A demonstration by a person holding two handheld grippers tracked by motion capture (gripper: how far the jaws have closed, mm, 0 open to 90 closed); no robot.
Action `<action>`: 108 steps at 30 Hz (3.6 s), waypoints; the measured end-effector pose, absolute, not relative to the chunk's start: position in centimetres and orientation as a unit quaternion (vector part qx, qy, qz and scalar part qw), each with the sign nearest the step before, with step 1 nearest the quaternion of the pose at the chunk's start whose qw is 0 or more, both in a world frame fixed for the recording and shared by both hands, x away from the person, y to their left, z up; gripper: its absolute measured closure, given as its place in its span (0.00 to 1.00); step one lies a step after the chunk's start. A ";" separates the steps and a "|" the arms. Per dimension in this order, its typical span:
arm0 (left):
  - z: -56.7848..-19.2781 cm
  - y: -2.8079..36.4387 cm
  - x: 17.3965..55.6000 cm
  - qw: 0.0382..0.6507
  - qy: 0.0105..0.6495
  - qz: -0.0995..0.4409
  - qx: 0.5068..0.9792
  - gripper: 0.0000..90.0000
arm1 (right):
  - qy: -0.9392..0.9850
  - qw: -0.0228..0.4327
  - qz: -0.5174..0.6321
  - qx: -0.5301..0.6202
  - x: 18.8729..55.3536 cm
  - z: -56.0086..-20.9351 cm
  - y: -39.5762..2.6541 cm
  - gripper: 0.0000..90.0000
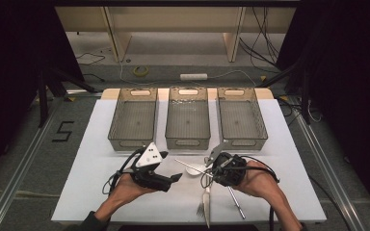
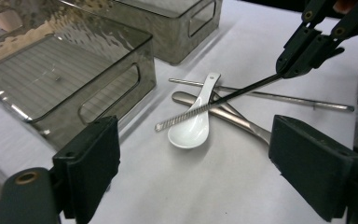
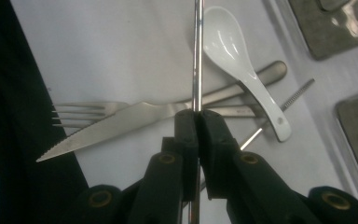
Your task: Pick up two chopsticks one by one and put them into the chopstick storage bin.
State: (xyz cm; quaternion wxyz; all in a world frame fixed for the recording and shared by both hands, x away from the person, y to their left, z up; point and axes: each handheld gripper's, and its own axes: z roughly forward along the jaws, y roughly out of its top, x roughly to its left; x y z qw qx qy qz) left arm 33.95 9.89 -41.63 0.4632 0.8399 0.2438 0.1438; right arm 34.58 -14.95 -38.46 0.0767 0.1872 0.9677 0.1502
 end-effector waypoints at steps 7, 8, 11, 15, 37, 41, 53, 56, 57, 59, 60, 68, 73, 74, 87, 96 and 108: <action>-42.1 8.3 33.8 0.433 0.204 0.139 0.867 0.23 | 0.975 0.071 0.146 0.152 34.1 -38.6 -13.4 0.96; -42.0 8.1 33.7 0.431 0.199 0.134 0.870 0.25 | 0.977 0.070 0.141 0.141 34.1 -38.6 -13.3 0.96; -42.1 7.7 33.7 0.422 0.184 0.128 0.879 0.29 | 0.978 0.070 0.143 0.135 33.9 -38.6 -12.9 0.96; -42.3 7.1 33.3 0.408 0.154 0.131 0.891 0.43 | 0.980 0.073 0.142 0.116 33.7 -38.7 -12.4 0.96; -42.9 6.5 32.6 0.369 0.087 0.106 0.919 0.80 | 0.987 0.068 0.131 0.058 33.2 -39.0 -12.0 0.96; -43.1 6.5 32.5 0.357 0.069 0.096 0.927 0.84 | 0.988 0.065 0.132 0.045 33.1 -39.1 -12.0 0.96; -43.0 6.8 32.5 0.356 0.063 0.084 0.929 0.95 | 0.983 0.072 0.160 0.060 33.2 -38.1 -12.9 0.70; -42.8 7.6 33.1 0.357 0.089 0.097 0.925 0.95 | 0.967 0.099 0.211 0.102 33.6 -37.1 -13.3 0.54; -42.8 7.8 33.3 0.360 0.100 0.101 0.922 0.95 | 0.952 0.101 0.249 0.146 34.1 -36.4 -14.0 0.48; -42.7 8.3 33.6 0.361 0.122 0.110 0.918 0.95 | 0.945 0.105 0.264 0.164 34.3 -36.2 -14.4 0.45; -42.7 8.4 33.8 0.362 0.133 0.116 0.915 0.95 | 0.938 0.109 0.276 0.180 34.5 -36.0 -14.7 0.43; -42.2 9.8 34.8 0.373 0.203 0.136 0.895 0.95 | 0.880 0.150 0.342 0.293 35.1 -36.9 -16.4 0.33; -41.9 10.8 35.5 0.388 0.247 0.148 0.876 0.95 | 0.857 0.150 0.360 0.337 34.7 -38.0 -18.1 0.31; -41.8 11.0 35.6 0.393 0.257 0.151 0.870 0.95 | 0.853 0.146 0.364 0.346 34.7 -38.2 -18.4 0.30; -40.6 13.3 37.6 0.411 0.327 0.186 0.830 0.95 | 0.811 0.139 0.398 0.405 33.3 -41.3 -22.2 0.29; -39.5 15.3 40.4 0.415 0.376 0.211 0.801 0.95 | 0.812 0.137 0.392 0.410 33.1 -41.7 -22.5 0.28; -39.5 18.0 44.8 0.403 0.447 0.230 0.765 0.95 | 0.815 0.132 0.389 0.410 32.9 -42.1 -22.3 0.28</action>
